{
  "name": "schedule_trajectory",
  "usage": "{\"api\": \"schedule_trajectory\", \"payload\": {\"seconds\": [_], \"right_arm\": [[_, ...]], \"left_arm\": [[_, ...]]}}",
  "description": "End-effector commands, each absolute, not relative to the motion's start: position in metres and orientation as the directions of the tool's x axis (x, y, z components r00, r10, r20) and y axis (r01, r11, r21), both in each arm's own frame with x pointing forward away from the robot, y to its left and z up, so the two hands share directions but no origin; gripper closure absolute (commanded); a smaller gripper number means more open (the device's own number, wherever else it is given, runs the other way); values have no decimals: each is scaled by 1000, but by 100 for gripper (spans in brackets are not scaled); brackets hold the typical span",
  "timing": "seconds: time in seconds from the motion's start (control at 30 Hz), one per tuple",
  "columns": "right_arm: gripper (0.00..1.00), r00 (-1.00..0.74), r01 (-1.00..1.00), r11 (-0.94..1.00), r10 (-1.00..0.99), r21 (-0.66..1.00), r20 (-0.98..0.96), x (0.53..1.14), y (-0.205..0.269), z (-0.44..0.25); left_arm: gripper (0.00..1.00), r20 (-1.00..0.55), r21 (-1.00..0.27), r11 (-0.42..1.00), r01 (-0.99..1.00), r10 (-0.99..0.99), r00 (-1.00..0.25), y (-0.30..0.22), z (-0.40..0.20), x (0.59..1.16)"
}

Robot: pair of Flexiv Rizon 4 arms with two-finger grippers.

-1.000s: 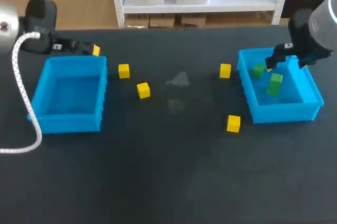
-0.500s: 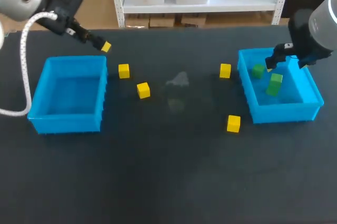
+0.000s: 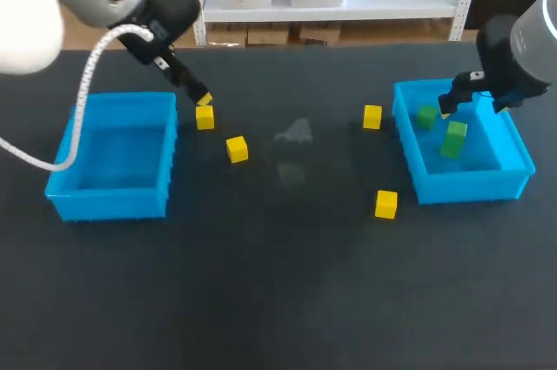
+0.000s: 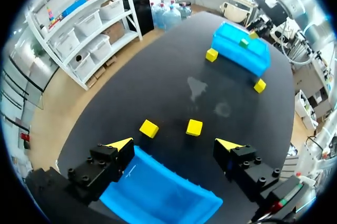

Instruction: Put the green cubes in the right bin and the yellow cubes in the left bin.

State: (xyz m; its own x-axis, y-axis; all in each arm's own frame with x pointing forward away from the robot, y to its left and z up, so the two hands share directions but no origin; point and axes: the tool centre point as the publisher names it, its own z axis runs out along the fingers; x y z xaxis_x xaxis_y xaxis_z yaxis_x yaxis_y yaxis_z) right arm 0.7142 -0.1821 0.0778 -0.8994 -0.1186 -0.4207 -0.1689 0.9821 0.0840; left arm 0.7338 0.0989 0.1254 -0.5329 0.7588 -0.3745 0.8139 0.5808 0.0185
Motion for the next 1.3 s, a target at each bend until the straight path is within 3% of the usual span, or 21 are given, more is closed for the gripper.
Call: {"api": "schedule_trajectory", "payload": {"seconds": [0.03, 0.73, 1.3], "right_arm": [[0, -898, -167, 983, -117, 82, -425, 713, -182, 78], [0, -898, -167, 983, -117, 82, -425, 713, -182, 78], [0, -898, -167, 983, -117, 82, -425, 713, -182, 78]], "left_arm": [[0, -268, 35, 574, 818, 794, -545, 87, 113, 739], [0, -134, 86, 560, 824, 826, -547, 66, 52, 730], [0, -81, 67, 464, 883, 885, -459, 41, 28, 713]]}}
